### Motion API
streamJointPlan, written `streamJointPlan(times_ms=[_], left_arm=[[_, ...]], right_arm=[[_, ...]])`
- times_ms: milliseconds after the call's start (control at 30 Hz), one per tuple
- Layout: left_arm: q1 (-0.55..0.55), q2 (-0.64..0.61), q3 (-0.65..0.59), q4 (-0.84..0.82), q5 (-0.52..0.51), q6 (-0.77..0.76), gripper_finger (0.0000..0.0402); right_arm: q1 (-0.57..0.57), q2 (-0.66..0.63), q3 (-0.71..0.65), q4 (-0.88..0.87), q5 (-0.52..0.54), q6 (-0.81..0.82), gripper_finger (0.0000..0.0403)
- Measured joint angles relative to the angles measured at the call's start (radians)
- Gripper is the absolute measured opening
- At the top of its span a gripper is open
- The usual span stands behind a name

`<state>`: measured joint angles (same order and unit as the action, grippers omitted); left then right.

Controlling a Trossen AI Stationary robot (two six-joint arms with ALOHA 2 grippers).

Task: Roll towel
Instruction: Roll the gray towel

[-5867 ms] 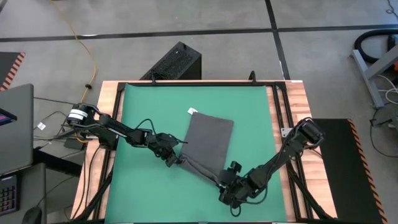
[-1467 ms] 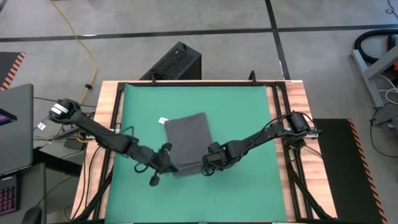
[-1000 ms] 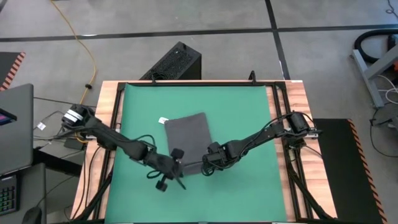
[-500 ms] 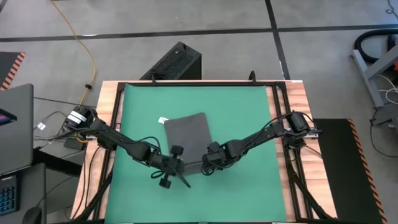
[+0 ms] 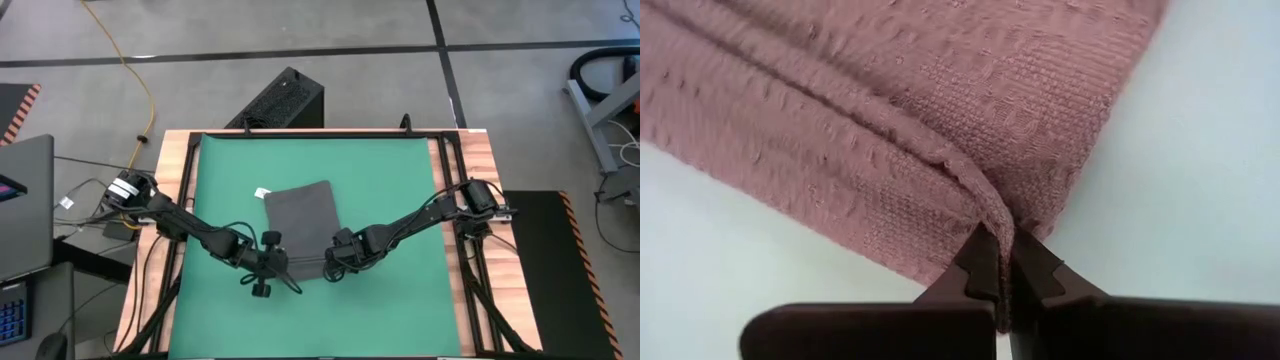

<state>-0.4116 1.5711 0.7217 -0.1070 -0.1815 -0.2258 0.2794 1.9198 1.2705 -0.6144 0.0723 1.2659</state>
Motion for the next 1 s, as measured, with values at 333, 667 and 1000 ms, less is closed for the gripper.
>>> streamJointPlan(times_ms=[333,667,1000], left_arm=[[0.004,-0.002,-0.064,0.041,0.012,-0.081,0.0],[0.004,-0.002,-0.065,0.019,0.024,-0.076,0.0],[-0.009,-0.002,-0.064,-0.009,0.046,-0.022,0.0]], right_arm=[[0.015,-0.03,0.0,0.022,0.029,-0.235,0.0062],[0.008,-0.137,0.0,-0.03,0.14,-0.494,0.017],[-0.104,-0.146,0.001,0.012,0.173,-1.226,0.0141]])
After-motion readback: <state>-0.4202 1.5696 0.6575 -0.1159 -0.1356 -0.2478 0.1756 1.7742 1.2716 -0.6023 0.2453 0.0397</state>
